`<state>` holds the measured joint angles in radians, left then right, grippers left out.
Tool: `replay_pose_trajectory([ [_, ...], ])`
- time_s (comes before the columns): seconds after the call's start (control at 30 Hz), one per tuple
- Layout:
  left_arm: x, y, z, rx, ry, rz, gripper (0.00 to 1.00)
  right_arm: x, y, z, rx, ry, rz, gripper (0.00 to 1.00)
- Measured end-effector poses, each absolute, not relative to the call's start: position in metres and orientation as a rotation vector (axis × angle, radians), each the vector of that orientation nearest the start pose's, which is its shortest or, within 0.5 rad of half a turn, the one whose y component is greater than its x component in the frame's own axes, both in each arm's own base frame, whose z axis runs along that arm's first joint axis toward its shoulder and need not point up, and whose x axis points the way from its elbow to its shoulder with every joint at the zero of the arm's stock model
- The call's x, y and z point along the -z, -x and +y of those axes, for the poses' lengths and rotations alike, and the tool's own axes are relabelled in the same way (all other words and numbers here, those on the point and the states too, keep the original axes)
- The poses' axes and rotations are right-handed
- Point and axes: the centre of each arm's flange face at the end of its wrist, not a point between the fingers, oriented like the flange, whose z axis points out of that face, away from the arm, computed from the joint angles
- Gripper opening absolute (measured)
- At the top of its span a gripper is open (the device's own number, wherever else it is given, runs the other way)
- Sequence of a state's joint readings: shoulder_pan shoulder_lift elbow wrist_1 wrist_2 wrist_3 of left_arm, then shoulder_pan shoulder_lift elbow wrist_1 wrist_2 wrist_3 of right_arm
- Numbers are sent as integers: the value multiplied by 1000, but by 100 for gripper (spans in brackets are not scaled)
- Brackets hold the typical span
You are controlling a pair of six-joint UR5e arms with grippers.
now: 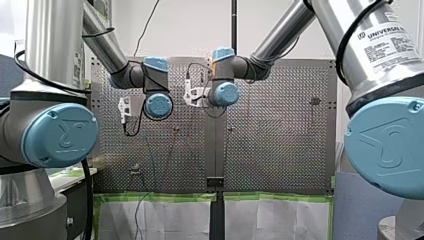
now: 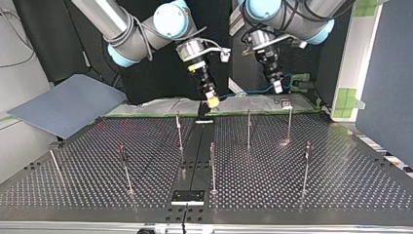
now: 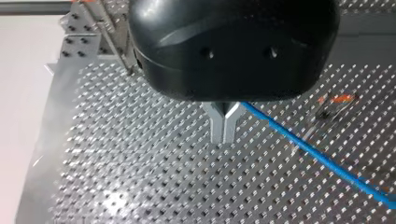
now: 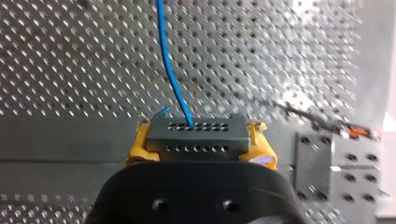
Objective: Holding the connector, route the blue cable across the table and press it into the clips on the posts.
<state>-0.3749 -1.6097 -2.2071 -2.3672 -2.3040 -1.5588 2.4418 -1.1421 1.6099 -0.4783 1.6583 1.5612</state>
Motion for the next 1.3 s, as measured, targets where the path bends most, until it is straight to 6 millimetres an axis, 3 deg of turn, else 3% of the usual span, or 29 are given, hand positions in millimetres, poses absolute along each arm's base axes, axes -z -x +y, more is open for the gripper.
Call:
replay_pose_trajectory([
  [0.3,-288,-351,-197,-213,358,1401,0,-294,-581,-304,-1787,-1773,-690,0],
  [0.5,-301,-354,-191,-209,386,1378,0,-316,-592,-301,-1803,-1788,-677,0],
  [0.73,-319,-369,-186,-215,415,1351,0,-346,-603,-304,-1824,-1783,-672,0],
  [1.3,-368,-405,-168,-231,458,1293,0,-417,-616,-331,-1958,-1688,-679,0],
])
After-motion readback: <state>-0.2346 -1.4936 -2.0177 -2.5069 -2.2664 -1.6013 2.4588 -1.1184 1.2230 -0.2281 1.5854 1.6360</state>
